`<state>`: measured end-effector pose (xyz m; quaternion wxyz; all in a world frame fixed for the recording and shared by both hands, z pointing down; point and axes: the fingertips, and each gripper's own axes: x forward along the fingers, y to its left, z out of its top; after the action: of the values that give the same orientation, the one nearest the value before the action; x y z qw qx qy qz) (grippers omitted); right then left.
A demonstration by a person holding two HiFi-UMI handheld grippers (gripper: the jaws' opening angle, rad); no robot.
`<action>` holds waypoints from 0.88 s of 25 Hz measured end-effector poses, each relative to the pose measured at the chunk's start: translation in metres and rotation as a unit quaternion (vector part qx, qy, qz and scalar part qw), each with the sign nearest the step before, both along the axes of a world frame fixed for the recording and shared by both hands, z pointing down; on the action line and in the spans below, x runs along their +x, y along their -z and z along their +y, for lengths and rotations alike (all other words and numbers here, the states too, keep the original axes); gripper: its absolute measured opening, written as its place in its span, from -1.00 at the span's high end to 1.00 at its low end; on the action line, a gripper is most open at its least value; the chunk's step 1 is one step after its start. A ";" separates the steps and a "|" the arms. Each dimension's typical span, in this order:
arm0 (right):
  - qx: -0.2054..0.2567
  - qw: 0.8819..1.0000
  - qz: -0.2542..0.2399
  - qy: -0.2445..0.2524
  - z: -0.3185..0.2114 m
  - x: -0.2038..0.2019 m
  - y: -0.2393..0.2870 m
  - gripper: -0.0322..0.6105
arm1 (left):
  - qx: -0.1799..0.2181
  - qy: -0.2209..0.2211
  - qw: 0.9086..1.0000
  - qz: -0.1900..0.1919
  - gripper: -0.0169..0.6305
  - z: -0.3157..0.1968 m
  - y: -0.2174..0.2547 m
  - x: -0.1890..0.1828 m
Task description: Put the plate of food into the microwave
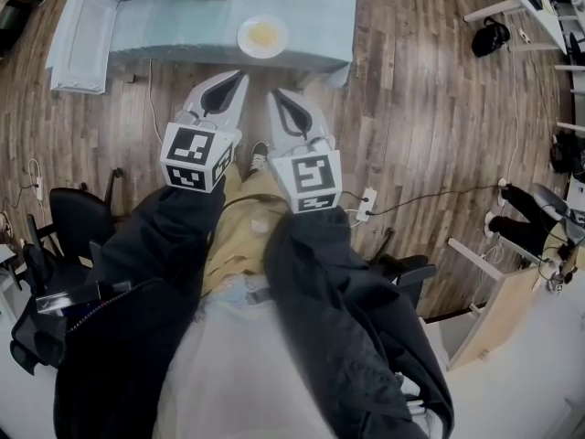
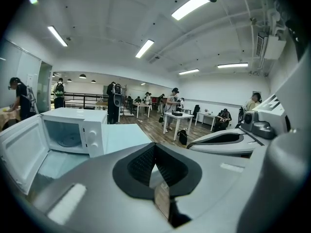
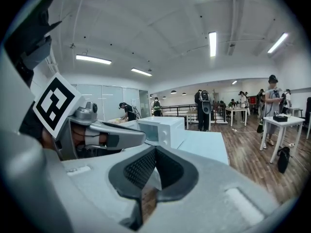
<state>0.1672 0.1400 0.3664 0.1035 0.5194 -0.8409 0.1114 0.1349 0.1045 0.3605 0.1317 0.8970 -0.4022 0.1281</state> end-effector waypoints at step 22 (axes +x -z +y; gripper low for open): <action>-0.060 0.998 0.014 -0.025 -0.094 -0.026 -0.036 0.91 | -0.034 -0.013 0.999 0.009 0.95 -0.105 -0.031 -0.037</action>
<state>0.1410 0.0464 0.4020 0.1432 0.5348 -0.8178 0.1572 0.0976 -0.0006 0.3915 0.1637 0.8984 -0.3844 0.1353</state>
